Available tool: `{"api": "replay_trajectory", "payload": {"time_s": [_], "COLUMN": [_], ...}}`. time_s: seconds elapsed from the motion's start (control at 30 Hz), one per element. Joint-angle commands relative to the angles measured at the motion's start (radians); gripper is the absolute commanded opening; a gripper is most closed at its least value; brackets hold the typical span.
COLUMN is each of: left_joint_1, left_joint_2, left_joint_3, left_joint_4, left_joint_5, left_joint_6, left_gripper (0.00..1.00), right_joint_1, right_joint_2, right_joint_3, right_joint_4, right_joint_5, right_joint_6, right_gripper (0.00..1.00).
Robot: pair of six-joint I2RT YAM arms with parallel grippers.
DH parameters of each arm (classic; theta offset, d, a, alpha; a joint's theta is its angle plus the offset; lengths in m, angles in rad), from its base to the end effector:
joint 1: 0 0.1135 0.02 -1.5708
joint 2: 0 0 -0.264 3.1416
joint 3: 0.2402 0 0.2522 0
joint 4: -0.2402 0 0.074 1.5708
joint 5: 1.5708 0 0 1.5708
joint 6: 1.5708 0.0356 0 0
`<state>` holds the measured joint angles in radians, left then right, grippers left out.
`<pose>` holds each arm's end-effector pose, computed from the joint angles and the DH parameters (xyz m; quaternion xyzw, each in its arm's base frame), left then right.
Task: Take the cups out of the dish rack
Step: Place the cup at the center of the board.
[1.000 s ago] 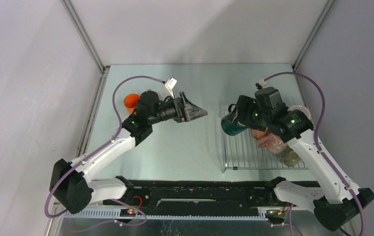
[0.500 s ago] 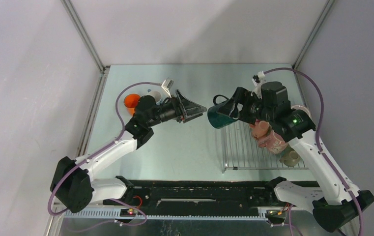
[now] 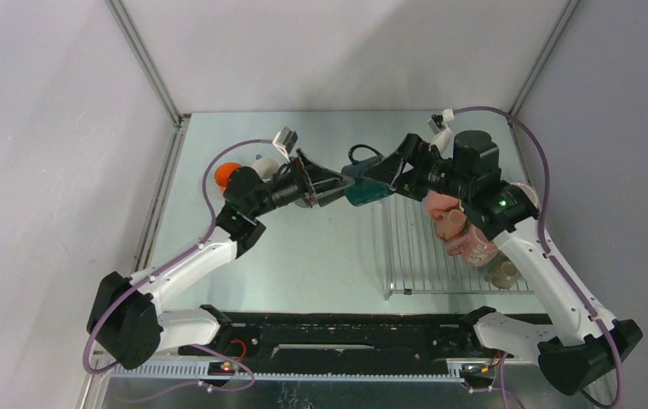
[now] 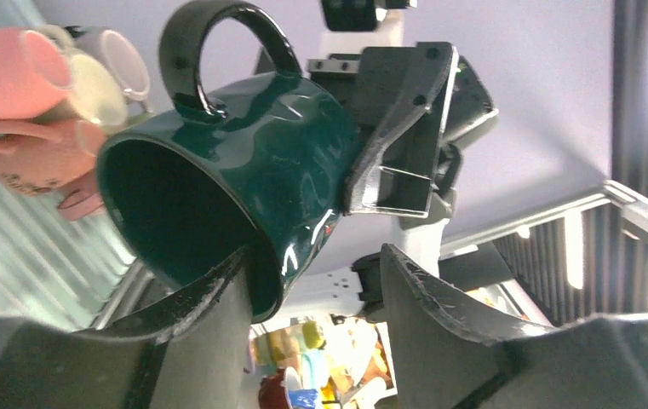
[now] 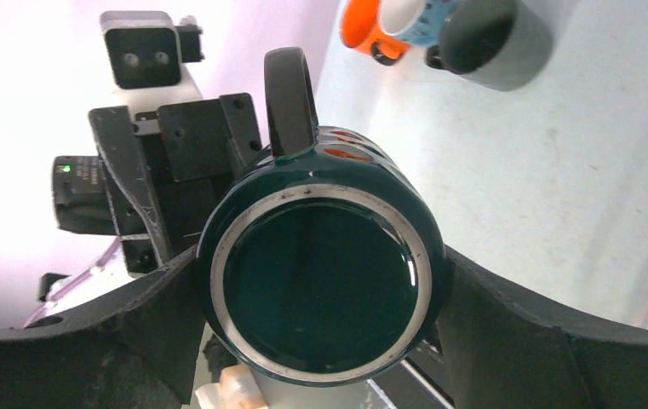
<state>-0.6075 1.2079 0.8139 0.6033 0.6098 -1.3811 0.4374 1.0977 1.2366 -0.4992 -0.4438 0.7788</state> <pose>0.2153 -0.1745 0.3431 -0.0104 0.6440 -0.7244 0.2457 0.2049 0.1127 0.4044 0.0129 0.8118 0.4656 0.3521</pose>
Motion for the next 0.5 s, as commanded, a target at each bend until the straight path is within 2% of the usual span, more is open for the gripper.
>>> {"api": "replay_trajectory", "payload": {"time_s": [0.0, 0.47], "left_joint_1": [0.004, -0.006], "left_joint_2": [-0.03, -0.002], "left_joint_3": [-0.012, 0.024], "left_joint_4": [0.176, 0.214], "left_joint_5": [0.033, 0.023], "left_joint_6": [-0.117, -0.129], "left_gripper": [0.55, 0.28], "right_joint_1": [-0.009, -0.007], "right_joint_2": [-0.001, -0.011], "right_joint_3": [-0.01, -0.132], "right_joint_4": [0.251, 0.466], "right_joint_5": [-0.123, -0.202], "right_joint_6": [0.109, 0.254], "right_gripper": [0.16, 0.16]}}
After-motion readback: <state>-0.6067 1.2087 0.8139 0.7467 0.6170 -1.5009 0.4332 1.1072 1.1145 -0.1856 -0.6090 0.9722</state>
